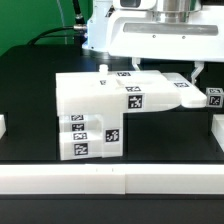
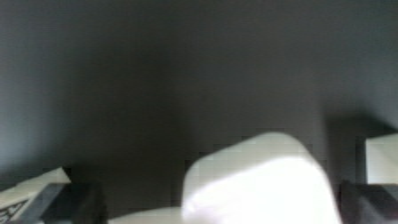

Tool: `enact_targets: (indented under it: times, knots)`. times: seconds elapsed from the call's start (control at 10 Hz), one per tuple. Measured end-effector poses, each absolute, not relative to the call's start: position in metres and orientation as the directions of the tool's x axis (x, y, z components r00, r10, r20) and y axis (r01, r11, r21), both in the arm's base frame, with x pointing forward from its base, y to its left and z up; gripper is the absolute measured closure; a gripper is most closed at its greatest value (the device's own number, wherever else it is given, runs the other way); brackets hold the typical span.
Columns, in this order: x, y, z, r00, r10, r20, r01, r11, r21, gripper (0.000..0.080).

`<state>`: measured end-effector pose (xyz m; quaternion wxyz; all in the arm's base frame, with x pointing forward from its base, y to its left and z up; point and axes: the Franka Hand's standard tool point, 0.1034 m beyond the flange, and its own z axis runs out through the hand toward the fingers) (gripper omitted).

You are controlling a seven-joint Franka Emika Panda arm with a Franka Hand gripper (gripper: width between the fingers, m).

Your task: Assemble chair

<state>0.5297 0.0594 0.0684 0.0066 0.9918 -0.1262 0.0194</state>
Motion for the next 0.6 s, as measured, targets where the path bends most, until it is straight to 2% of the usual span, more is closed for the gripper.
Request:
enact_targets:
  times: [0.6]
  knots:
    - [0.5379, 0.0565, 0.0676, 0.971, -0.232, 0.054, -0.233, -0.972, 0.01, 0.0151]
